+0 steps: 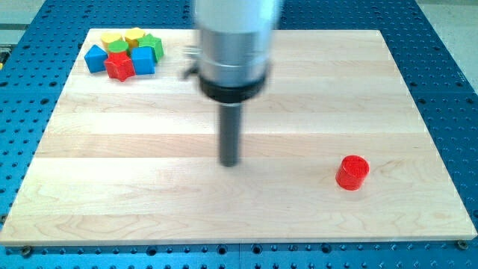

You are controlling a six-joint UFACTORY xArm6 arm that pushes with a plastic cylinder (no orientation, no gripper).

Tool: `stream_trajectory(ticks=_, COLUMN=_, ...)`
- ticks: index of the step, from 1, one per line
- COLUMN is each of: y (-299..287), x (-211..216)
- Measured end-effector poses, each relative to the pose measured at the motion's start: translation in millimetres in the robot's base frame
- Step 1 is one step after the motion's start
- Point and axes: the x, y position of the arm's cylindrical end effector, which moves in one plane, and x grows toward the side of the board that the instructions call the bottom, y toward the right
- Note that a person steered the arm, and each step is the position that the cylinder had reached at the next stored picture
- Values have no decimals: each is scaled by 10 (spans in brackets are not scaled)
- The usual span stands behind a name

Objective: Separate the triangle and red star from the group of blocks

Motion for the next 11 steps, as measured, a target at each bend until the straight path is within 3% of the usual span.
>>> stream_trajectory(ticks=2, y=-1989, x=-568)
stream_trajectory(ticks=3, y=-2503, x=-1011)
stream_trajectory(ticks=4, y=-2577, x=-1113)
stream_trajectory(ticks=7, y=-2575, x=-2180)
stream_trajectory(ticks=8, y=-2169, x=-2239)
stream_trajectory(ticks=10, y=-799, x=-1573)
stream_trajectory(ticks=11, y=-572, x=-1344)
